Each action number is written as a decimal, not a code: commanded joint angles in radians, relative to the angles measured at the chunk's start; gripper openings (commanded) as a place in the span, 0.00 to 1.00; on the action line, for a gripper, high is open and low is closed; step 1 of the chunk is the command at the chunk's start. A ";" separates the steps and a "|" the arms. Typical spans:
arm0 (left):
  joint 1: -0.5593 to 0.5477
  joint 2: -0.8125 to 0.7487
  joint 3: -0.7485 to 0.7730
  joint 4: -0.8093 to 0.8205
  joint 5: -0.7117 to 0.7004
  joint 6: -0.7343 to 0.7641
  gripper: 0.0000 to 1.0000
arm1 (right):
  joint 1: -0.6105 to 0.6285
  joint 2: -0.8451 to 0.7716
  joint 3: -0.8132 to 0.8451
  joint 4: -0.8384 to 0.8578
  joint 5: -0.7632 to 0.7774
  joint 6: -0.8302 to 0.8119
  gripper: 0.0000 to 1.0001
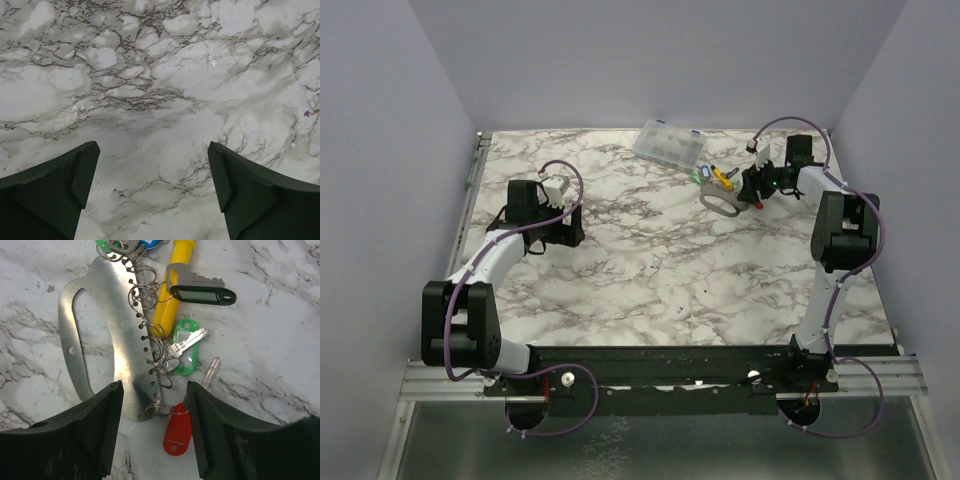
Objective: Remove the keys from the keyring
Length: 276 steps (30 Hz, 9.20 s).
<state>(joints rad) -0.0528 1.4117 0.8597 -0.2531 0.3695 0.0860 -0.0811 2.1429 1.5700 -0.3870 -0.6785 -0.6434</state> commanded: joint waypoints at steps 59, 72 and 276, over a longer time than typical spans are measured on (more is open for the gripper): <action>0.002 -0.028 0.059 -0.009 -0.049 0.029 0.99 | 0.058 -0.220 0.056 -0.149 -0.381 0.342 0.01; -0.106 -0.095 0.069 0.155 0.198 -0.010 0.99 | 0.064 -0.435 -0.355 0.578 -0.341 1.204 0.01; -0.176 -0.109 0.197 0.292 0.525 -0.436 0.00 | 0.405 -0.614 -0.045 -0.432 -0.422 0.139 0.94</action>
<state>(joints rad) -0.2165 1.3350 0.9527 0.4213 1.0218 -0.6449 0.3317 1.5555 1.4918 -0.6777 -1.1362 -0.4400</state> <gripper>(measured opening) 0.026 0.933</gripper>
